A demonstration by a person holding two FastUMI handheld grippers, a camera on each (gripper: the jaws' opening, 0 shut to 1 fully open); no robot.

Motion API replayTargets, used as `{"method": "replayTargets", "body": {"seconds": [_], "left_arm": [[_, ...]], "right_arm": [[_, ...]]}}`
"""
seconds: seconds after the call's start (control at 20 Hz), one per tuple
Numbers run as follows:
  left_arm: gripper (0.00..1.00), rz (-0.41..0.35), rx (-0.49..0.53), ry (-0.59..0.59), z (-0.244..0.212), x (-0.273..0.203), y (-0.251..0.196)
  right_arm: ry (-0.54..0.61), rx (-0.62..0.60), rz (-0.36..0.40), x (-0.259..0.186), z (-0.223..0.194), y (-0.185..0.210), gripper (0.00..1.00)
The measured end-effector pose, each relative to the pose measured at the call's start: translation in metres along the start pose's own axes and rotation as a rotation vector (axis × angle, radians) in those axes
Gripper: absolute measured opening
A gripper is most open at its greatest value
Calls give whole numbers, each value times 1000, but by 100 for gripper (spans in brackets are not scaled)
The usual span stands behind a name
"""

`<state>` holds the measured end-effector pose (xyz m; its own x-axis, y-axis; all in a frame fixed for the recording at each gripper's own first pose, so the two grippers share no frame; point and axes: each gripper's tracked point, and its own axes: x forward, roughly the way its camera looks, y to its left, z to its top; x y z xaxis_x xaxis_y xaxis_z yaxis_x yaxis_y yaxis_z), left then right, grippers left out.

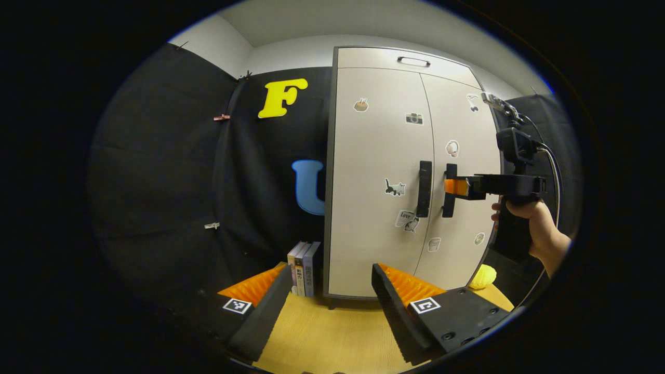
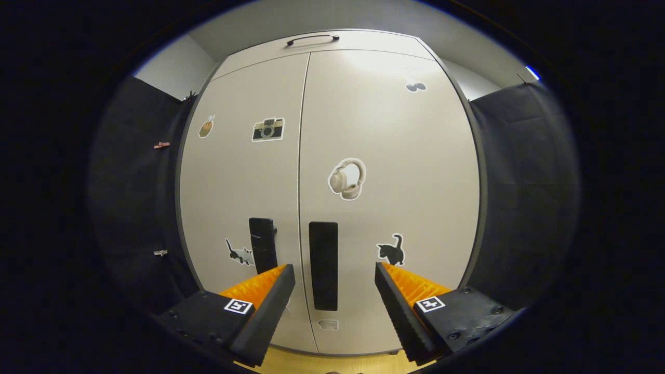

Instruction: Open the right door of the double-door shoe cabinet with the right hand, and open the left door with the left hand.

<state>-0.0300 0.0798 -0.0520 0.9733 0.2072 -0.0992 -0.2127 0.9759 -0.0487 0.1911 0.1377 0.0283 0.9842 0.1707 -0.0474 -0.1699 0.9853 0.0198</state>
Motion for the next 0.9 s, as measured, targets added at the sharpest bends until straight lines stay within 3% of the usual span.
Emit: {"method": "replayTargets", "body": {"seconds": [0.25, 0.55, 0.6, 0.65, 0.7, 0.8, 0.9], "left_arm": [[95, 39, -12, 22, -6, 1, 12], [95, 57, -15, 18, -7, -1, 20], [95, 56, -18, 17, -6, 0, 21], [95, 55, -20, 17, -6, 0, 21], [95, 56, -21, 17, -6, 0, 22], [95, 57, -25, 14, -6, 2, 24], [95, 51, -28, 9, -3, 3, 22]], "right_arm": [[77, -28, -25, 24, -27, 3, 98], [18, 12, -73, 36, -12, -6, 97], [19, 20, -74, 37, -12, -6, 94], [25, 19, -81, 39, -12, -6, 72], [18, 10, -82, 38, -11, -4, 66], [7, -16, -65, 37, -9, 2, 68], [13, -9, -58, 39, -11, 6, 41]]}}
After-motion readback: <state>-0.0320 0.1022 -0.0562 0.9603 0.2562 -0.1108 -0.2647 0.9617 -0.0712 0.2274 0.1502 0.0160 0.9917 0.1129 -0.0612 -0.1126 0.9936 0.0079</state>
